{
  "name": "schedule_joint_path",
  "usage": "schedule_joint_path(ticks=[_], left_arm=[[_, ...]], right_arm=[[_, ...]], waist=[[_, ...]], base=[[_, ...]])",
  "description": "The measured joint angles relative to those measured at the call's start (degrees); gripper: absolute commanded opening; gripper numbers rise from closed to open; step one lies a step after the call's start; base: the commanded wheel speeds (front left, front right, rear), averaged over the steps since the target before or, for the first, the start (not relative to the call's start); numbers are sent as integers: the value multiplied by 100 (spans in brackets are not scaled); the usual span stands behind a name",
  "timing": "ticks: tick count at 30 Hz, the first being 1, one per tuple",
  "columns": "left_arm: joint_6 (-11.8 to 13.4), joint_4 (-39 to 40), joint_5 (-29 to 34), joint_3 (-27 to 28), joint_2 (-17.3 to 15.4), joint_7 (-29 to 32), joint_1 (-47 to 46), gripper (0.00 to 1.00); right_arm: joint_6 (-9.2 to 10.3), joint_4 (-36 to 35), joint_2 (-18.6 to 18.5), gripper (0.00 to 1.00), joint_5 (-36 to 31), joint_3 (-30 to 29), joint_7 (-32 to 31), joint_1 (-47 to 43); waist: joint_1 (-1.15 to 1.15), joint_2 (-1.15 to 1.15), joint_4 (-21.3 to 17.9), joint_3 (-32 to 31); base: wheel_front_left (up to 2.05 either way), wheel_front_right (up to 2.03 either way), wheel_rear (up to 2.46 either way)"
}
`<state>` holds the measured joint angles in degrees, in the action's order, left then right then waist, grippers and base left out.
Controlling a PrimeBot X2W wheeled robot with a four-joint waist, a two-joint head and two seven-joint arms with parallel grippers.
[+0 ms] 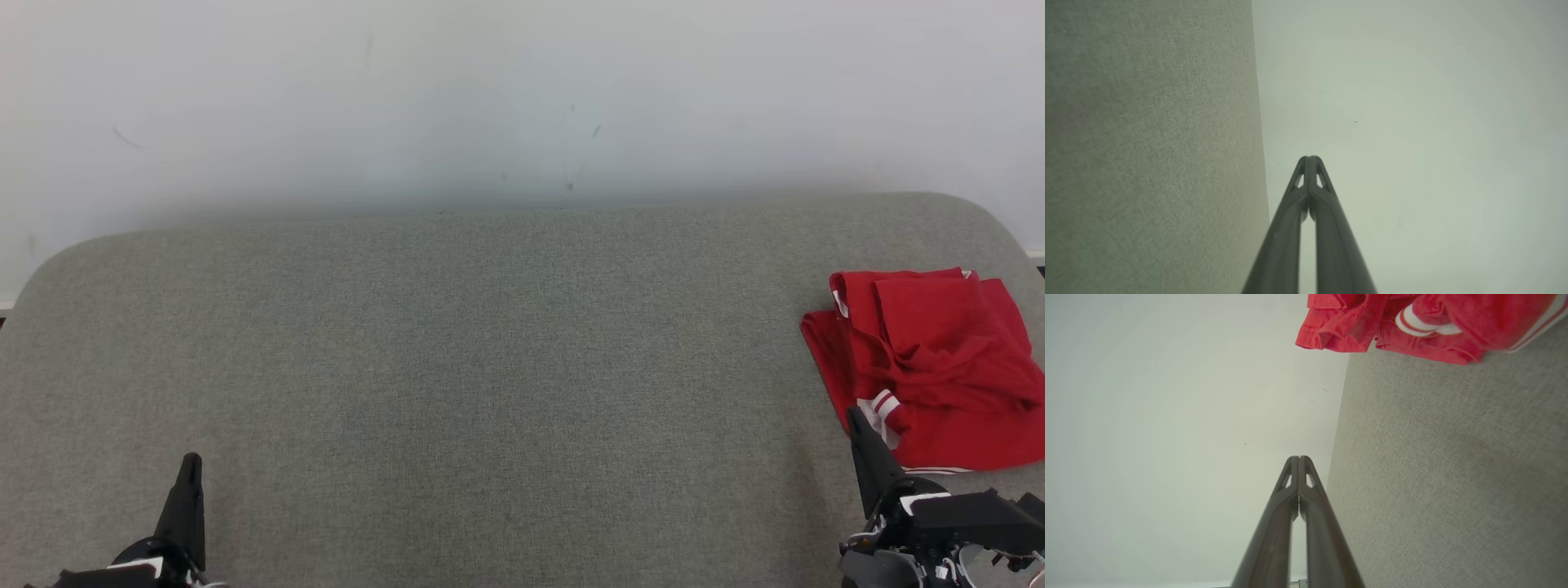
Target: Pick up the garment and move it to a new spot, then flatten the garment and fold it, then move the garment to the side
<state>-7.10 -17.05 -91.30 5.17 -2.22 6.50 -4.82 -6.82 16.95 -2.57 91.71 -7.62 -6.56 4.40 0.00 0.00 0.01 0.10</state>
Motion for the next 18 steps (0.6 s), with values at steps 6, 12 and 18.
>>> schedule_joint_path(ticks=[6, 12, 18], left_arm=[[-1, 1, 0, -1, 1, 0, -17, 0], [-1, 1, 0, -1, 2, 0, -16, 0], [-1, 1, -1, -1, 2, 0, -16, 0]], right_arm=[[0, 0, 0, 0, 0, 0, 0, 1], [0, 1, 0, 0, 3, 0, 0, 5], [-1, 1, 0, 0, 3, 0, 0, 12]], waist=[[0, 0, 0, 0], [0, 0, 0, 0], [0, 0, 0, 0]], base=[[0, 0, 0], [0, 0, 0], [0, 0, 0]])
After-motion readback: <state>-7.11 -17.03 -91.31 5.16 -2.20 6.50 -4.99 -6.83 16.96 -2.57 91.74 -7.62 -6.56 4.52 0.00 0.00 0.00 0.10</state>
